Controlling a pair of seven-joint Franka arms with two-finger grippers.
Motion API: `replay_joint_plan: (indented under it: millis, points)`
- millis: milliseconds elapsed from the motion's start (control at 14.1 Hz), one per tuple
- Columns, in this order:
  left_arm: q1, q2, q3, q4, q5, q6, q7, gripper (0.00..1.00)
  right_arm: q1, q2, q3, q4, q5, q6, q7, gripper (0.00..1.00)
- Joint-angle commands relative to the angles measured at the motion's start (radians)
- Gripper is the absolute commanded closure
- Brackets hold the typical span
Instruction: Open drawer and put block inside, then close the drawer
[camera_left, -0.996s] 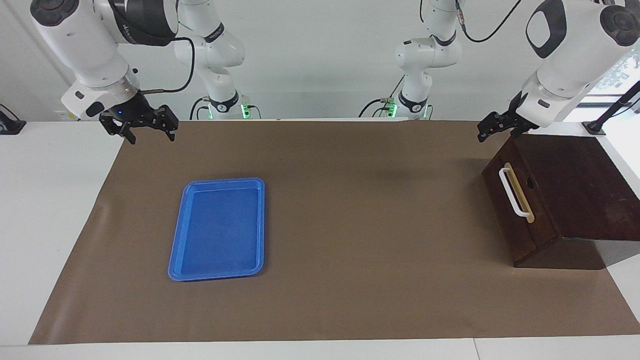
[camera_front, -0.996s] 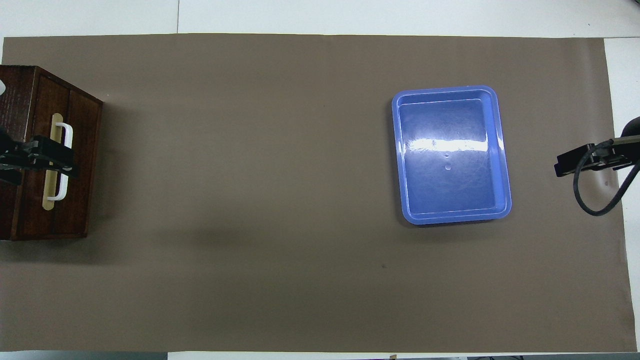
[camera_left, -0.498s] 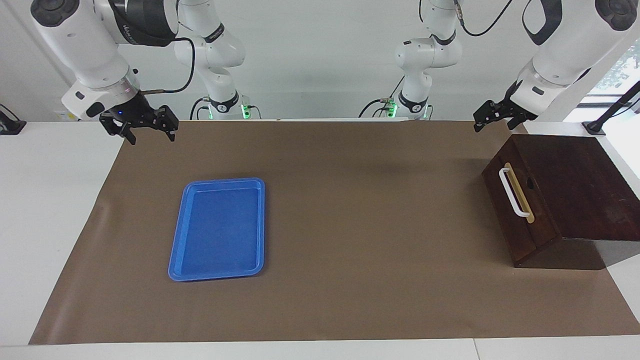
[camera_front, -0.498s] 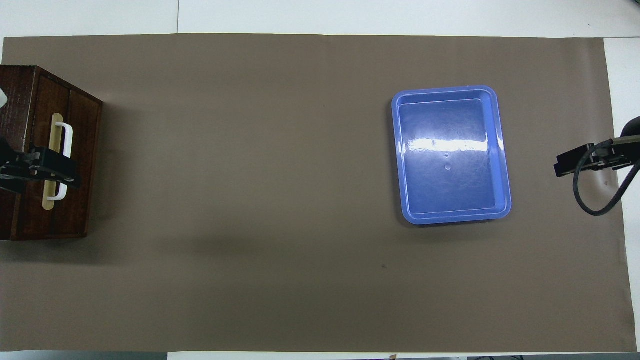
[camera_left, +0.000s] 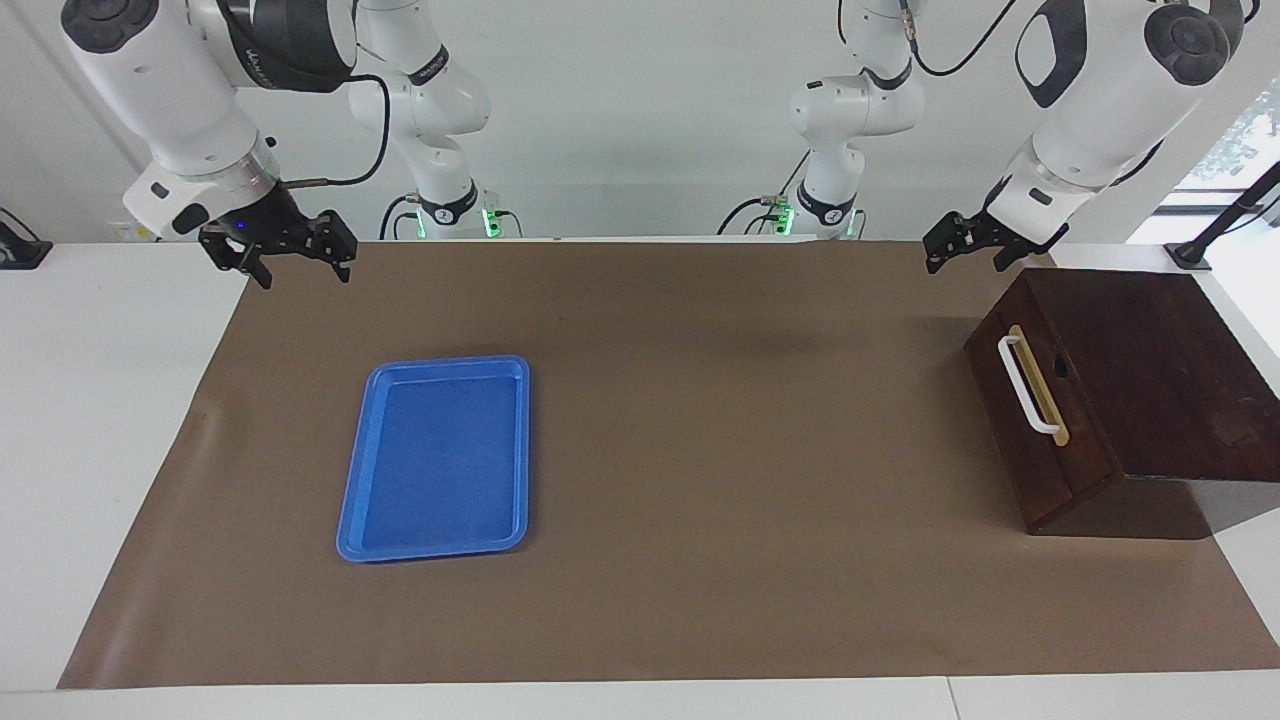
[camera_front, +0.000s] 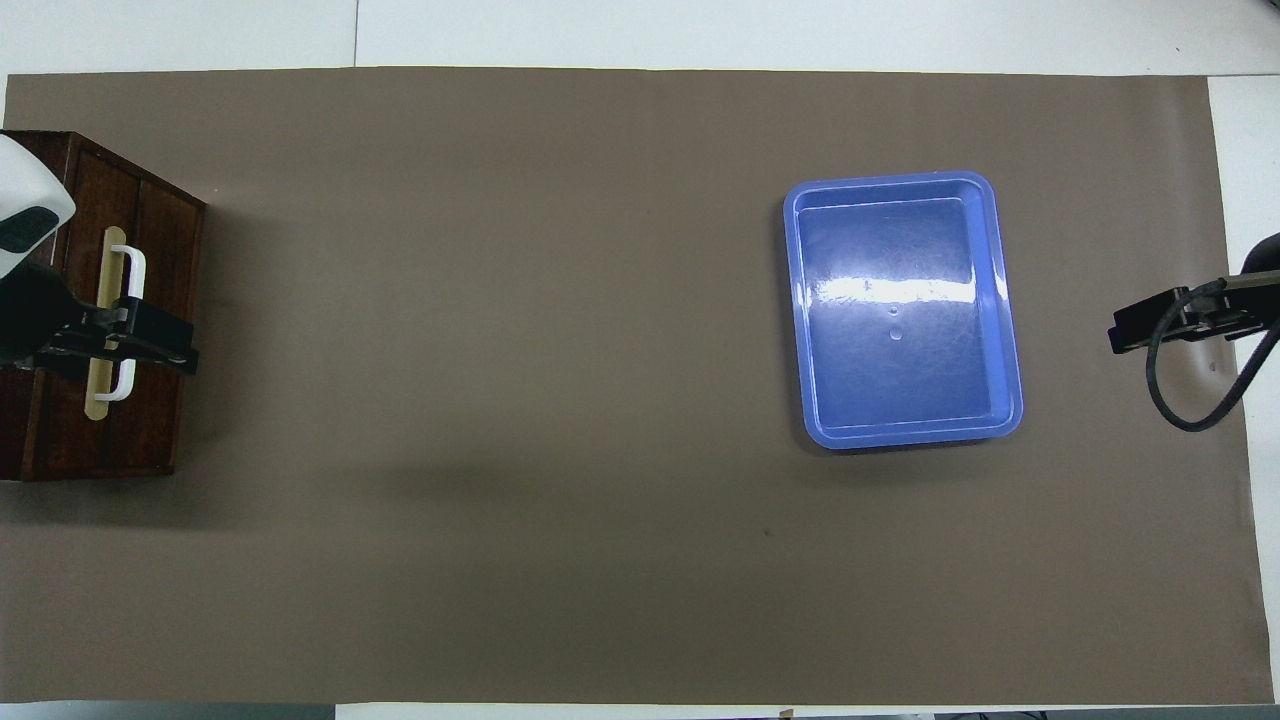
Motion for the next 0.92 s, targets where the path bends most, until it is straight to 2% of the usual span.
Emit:
replay_joint_plan:
  millis: [0,853]
  points:
    - [-0.013,-0.018,0.014,-0.014,-0.008,0.044,0.007,0.00,-0.016,0.002,0.011,0.000,-0.009,0.001,-0.029,0.00]
    - [-0.012,-0.025,0.031,-0.022,-0.014,0.034,0.013,0.00,-0.014,0.002,0.011,0.002,-0.010,0.001,-0.029,0.00]
